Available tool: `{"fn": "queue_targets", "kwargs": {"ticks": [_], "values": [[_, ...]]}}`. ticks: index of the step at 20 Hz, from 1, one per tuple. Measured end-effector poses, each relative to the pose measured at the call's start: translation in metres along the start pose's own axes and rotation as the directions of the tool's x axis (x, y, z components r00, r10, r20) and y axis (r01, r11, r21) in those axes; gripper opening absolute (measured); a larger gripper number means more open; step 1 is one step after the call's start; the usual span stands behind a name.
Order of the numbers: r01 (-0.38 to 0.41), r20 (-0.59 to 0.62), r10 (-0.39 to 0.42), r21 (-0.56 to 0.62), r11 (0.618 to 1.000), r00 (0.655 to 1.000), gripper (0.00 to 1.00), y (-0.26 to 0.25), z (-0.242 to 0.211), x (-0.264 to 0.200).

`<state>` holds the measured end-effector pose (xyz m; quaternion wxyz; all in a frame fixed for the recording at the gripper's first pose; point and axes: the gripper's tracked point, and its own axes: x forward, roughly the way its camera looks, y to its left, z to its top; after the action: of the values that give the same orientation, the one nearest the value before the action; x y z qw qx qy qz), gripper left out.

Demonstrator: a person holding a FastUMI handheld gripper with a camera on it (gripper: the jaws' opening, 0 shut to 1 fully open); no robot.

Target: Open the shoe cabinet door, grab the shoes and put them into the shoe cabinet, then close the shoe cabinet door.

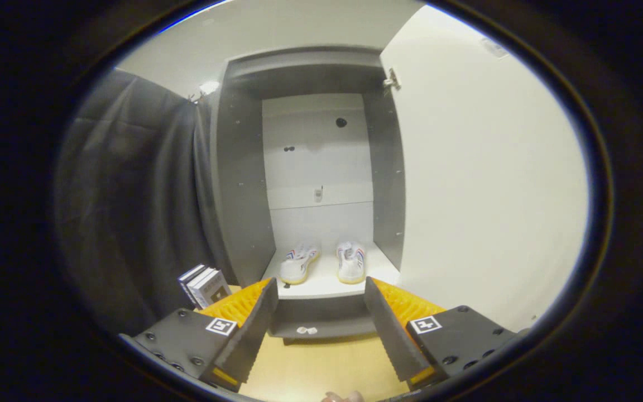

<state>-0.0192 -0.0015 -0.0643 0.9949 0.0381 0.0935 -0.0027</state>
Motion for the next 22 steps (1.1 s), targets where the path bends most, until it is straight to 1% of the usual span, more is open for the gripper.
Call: {"fn": "queue_targets", "kwargs": {"ticks": [4,9,11,13,16,18,20,22], "values": [[0.016,-0.003,-0.016,0.022,1.0,1.0,0.96,-0.026,0.0,-0.08],[0.108,-0.001,-0.108,-0.001,0.994,0.994,0.96,-0.085,0.004,-0.156],[0.147,0.01,-0.147,0.014,0.989,0.989,0.96,-0.112,0.005,-0.175],[0.192,0.02,-0.192,0.026,0.981,0.981,0.96,-0.152,0.011,-0.193],[0.246,0.027,-0.246,0.015,0.969,0.969,0.96,-0.215,0.018,-0.205],[0.251,0.04,-0.252,0.025,0.968,0.967,0.96,-0.252,0.028,-0.2],[0.253,0.07,-0.254,0.025,0.967,0.965,0.96,-0.288,0.039,-0.183],[0.25,0.081,-0.249,0.006,0.968,0.965,0.96,-0.319,0.047,-0.156]]}}
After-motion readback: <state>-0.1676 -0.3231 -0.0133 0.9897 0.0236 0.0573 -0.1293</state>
